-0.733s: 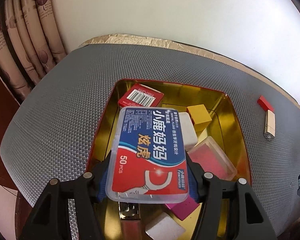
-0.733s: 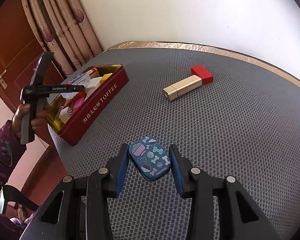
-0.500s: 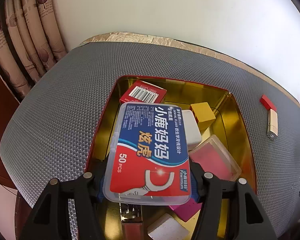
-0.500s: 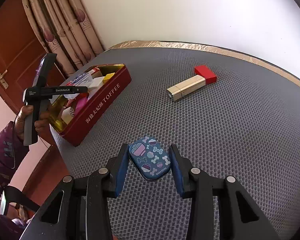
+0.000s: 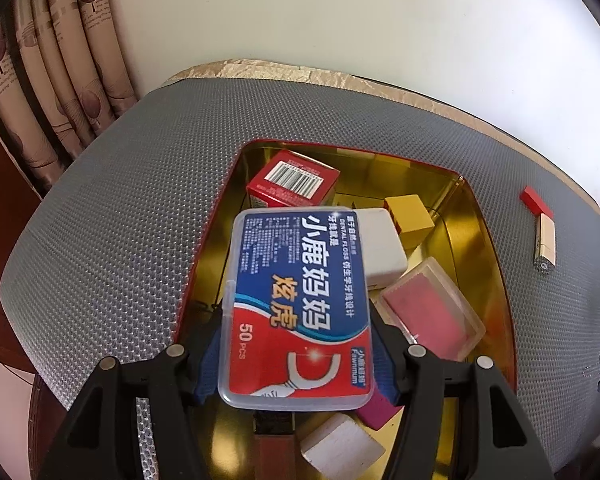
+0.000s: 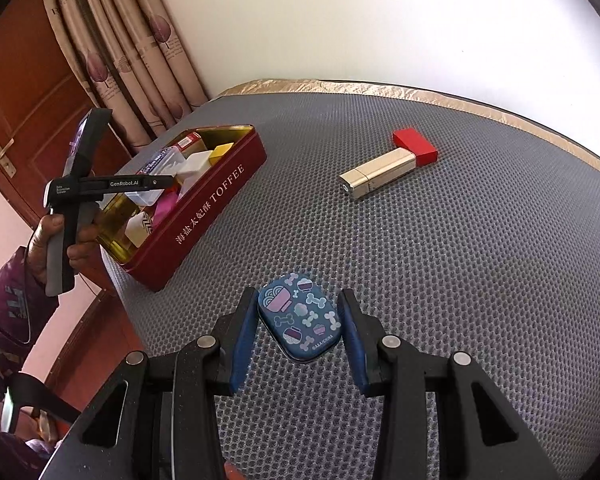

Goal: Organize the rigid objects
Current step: 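Lower the floss box into the tin with left while right holds blue tin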

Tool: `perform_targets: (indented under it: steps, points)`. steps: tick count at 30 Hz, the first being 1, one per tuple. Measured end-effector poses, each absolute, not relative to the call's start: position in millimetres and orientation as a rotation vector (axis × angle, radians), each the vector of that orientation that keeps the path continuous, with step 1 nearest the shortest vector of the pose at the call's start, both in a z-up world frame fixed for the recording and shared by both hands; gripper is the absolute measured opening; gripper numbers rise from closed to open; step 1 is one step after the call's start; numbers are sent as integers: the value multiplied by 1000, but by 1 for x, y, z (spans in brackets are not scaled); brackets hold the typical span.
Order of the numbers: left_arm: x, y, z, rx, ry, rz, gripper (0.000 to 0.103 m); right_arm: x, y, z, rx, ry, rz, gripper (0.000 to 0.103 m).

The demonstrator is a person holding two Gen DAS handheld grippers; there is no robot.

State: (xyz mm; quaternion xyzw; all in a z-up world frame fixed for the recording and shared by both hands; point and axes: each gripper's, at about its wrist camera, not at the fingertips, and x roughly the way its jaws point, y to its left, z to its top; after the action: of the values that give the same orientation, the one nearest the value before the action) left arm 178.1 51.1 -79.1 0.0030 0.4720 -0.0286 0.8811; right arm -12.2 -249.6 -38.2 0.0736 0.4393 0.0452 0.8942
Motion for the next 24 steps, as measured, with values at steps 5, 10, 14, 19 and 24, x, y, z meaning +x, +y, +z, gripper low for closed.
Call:
perform_targets:
  steps: [5,10,14,19,24]
  points:
    - [174,56,-76,-13,984,-61,62,-13,-243,-36,150,907,96,37]
    - [164,56,-69,-9,972,-60,62,-14,-237,-33,144,902,103,37]
    - [149,56,-62,-32,961,-74,62,-14,-232,-28,139,896,112,37]
    - [127,53,-56,-50,964,-81,62,-11,-218,-15,133,872,151,37]
    - [103,45,-48,-20,968,-63,62,3,-188,3,95,842,223,37]
